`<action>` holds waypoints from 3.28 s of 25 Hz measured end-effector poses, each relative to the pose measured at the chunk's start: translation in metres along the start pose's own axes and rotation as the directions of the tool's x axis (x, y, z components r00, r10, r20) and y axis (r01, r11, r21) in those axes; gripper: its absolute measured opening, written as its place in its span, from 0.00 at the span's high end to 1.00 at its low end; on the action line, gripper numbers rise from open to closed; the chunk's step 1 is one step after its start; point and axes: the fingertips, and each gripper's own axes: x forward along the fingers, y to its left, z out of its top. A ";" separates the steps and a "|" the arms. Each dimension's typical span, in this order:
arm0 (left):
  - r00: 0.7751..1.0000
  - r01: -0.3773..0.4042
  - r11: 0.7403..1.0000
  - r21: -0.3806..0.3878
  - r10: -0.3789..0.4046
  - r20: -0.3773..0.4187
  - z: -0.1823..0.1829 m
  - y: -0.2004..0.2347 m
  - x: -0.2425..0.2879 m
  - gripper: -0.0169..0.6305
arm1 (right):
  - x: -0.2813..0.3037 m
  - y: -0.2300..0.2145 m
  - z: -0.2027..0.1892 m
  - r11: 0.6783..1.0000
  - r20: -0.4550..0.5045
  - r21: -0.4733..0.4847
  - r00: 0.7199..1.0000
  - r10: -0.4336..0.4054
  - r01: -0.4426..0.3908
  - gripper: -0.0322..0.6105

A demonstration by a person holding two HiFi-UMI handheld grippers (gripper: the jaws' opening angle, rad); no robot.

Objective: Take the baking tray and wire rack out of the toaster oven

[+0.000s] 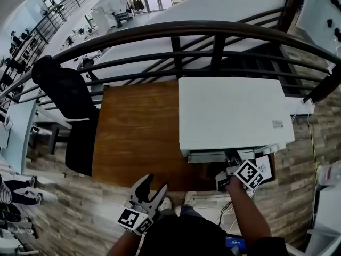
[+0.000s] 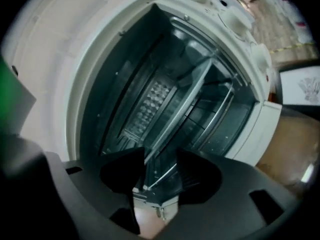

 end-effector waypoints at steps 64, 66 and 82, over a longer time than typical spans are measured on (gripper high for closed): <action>0.867 0.438 0.891 -0.116 -0.453 -0.206 -0.049 -0.063 -0.004 0.60 | -0.177 -0.030 -0.075 0.877 0.288 0.466 0.957 -0.030 -0.113 0.86; 0.864 0.444 0.887 -0.124 -0.461 -0.203 -0.049 -0.061 -0.005 0.60 | -0.183 -0.024 -0.078 0.880 0.298 0.459 0.954 -0.023 -0.122 0.86; 0.872 0.435 0.890 -0.135 -0.454 -0.183 -0.049 -0.024 -0.036 0.60 | -0.225 0.030 -0.155 0.916 0.228 0.378 0.973 0.048 -0.133 0.85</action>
